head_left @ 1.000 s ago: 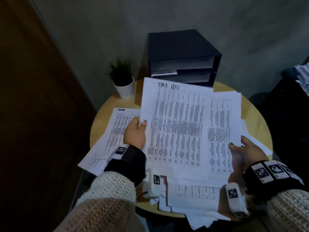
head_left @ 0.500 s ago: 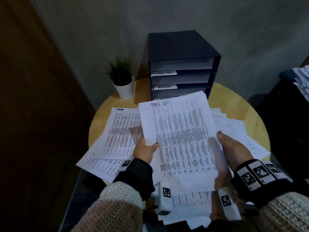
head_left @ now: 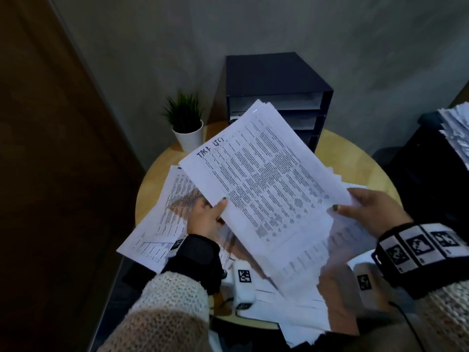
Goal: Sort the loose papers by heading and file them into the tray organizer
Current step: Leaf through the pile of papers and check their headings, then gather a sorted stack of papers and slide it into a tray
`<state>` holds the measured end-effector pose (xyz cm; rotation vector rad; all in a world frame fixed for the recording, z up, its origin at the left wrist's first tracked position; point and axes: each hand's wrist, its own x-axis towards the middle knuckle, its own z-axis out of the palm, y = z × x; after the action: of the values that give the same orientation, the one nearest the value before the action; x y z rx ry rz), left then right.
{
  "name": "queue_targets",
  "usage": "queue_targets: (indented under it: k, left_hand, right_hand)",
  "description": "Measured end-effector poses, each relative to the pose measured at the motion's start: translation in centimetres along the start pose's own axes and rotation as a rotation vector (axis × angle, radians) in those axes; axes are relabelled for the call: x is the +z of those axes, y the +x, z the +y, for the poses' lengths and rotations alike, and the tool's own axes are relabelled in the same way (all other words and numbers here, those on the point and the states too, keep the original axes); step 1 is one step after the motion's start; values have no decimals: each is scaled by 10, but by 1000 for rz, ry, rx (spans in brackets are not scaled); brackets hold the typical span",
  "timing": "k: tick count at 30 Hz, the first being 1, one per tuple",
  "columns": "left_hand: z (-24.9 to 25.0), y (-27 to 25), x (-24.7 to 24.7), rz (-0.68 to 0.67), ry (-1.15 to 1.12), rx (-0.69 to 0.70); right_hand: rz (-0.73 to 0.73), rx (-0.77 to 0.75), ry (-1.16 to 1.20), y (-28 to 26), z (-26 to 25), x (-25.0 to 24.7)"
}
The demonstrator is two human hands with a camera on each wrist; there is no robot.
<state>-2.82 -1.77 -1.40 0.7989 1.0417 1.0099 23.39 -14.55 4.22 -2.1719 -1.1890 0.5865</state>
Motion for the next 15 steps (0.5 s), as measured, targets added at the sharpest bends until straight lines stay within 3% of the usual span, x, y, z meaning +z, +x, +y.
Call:
queue_targets:
  k: [3, 8, 15]
  left_hand:
    - [6, 14, -15, 34, -26, 70]
    - [7, 22, -33, 27, 182, 96]
    - [1, 23, -34, -70, 387, 100]
  right_hand:
    - [132, -78, -171, 2, -22, -25]
    - [234, -186, -356, -6, -59, -52]
    - [142, -239, -577, -13, -66, -46]
